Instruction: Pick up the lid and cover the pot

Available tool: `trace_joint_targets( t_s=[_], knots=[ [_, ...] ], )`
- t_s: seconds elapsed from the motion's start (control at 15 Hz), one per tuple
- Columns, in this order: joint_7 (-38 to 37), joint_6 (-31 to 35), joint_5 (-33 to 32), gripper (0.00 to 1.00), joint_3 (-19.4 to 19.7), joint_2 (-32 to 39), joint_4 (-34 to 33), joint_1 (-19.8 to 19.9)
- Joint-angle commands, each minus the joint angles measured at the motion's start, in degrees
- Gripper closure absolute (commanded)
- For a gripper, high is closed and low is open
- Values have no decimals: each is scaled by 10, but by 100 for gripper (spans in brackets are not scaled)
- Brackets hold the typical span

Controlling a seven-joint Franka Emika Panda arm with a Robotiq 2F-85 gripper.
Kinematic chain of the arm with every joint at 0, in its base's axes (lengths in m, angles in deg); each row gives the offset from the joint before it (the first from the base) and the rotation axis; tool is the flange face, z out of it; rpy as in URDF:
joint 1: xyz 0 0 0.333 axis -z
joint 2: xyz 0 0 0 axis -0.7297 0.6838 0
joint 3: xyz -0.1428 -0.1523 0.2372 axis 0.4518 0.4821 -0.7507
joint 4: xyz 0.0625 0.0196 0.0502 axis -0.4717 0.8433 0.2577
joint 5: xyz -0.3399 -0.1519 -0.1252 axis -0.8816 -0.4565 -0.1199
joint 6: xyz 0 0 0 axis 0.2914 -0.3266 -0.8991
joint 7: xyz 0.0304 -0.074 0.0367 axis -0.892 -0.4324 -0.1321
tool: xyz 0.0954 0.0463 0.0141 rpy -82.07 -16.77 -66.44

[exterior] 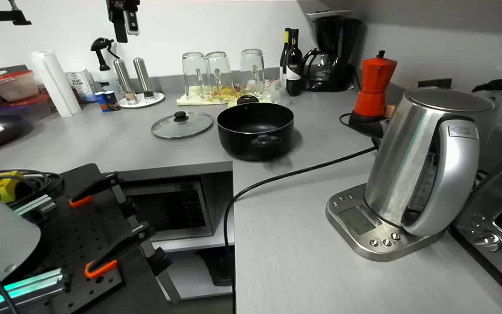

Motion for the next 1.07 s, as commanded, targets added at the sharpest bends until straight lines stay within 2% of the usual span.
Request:
trace_joint_targets(
  t_s=[0.0, 0.6, 1.0],
  knots=[
    [-4, -2, -4, 0, 12, 2, -1, -14],
    [-4, -2, -4, 0, 12, 2, -1, -14],
    [67, 62, -36, 0, 8, 77, -36, -37]
  ],
)
